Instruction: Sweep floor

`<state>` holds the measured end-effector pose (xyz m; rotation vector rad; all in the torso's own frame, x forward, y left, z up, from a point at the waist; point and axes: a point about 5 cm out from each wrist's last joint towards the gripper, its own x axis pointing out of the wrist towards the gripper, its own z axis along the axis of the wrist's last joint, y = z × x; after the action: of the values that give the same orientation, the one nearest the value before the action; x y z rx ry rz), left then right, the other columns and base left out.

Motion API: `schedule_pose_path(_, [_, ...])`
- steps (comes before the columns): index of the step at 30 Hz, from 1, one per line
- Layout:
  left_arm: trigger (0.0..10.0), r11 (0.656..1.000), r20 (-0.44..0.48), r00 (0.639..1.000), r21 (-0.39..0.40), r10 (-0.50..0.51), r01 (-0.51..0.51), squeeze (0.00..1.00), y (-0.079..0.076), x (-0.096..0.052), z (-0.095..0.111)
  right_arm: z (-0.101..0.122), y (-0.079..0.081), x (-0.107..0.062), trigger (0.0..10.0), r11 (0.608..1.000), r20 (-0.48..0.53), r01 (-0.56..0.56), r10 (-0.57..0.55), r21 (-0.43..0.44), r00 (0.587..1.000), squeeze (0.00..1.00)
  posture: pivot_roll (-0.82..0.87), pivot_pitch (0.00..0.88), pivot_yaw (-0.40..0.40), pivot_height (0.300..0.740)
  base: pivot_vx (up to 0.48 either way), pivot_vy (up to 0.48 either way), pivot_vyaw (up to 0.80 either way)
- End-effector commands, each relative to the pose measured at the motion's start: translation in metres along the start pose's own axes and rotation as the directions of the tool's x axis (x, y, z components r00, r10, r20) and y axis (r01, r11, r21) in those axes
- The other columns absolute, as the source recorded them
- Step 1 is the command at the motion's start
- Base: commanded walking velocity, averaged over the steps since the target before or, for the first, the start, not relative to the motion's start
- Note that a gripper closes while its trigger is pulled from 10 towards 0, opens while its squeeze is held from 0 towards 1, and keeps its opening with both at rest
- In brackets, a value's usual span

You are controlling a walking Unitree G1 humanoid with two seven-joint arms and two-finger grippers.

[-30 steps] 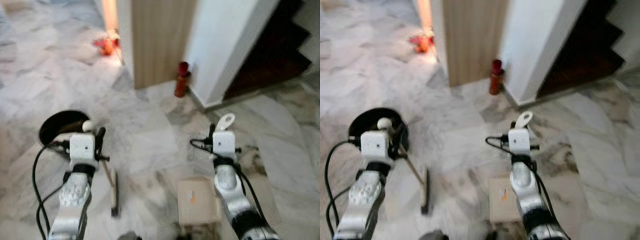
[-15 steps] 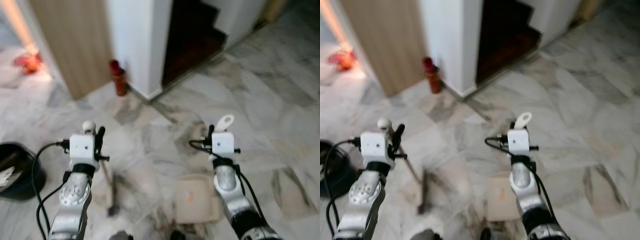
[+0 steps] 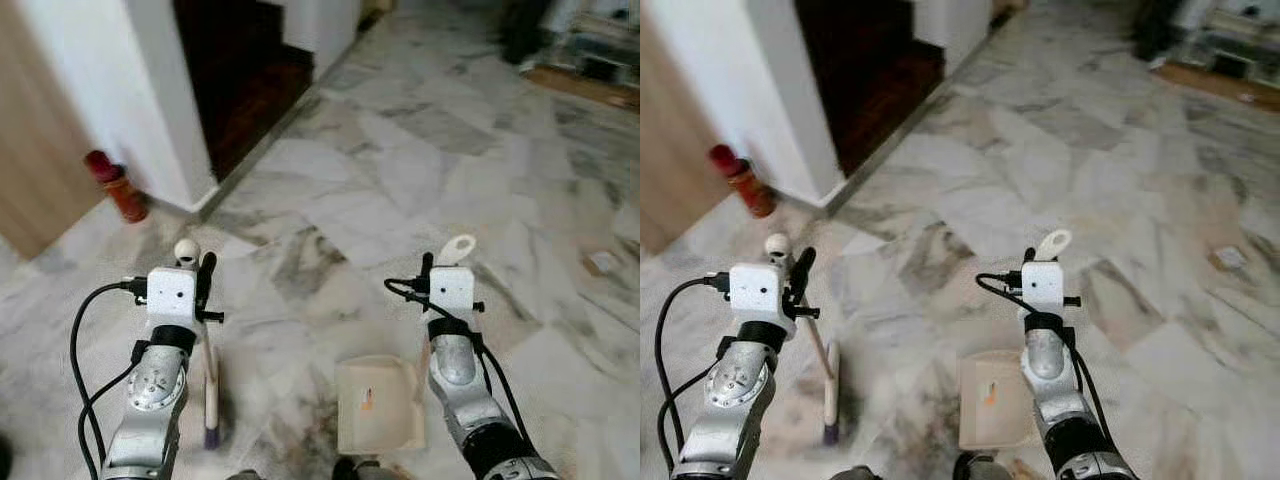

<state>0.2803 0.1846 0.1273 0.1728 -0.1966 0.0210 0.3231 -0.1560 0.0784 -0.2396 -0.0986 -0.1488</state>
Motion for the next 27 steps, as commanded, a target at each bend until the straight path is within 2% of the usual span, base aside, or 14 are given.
schedule_pose_path(1, [10.0, 1.000, 0.023, 1.000, 0.007, -0.002, 0.002, 0.00, 0.0014, 0.0004, 0.0041, 0.0043, 0.0012, 0.0015, 10.0, 1.000, 0.026, -0.006, 0.006, -0.006, 1.000, 0.00, 0.16, 0.175, -0.005, 0.740, 0.000, -0.285, -0.80])
schedule_pose_path(23, [10.0, 0.999, 0.002, 0.999, -0.018, -0.037, 0.037, 0.00, 0.0010, 0.0037, -0.0016, 0.0069, -0.0078, 0.0002, 10.0, 1.000, 0.056, 0.016, -0.016, -0.008, 0.998, 0.00, 0.12, 0.124, 0.012, 0.740, 0.000, 0.000, -0.80])
schedule_pose_path(27, [10.0, 0.998, 0.001, 0.999, -0.028, -0.049, 0.049, 0.00, -0.0016, 0.0047, -0.0021, 0.0086, -0.0085, -0.0011, 10.0, 1.000, 0.073, 0.018, -0.018, -0.009, 0.997, 0.00, 0.12, 0.115, 0.017, 0.740, 0.000, 0.000, -0.12])
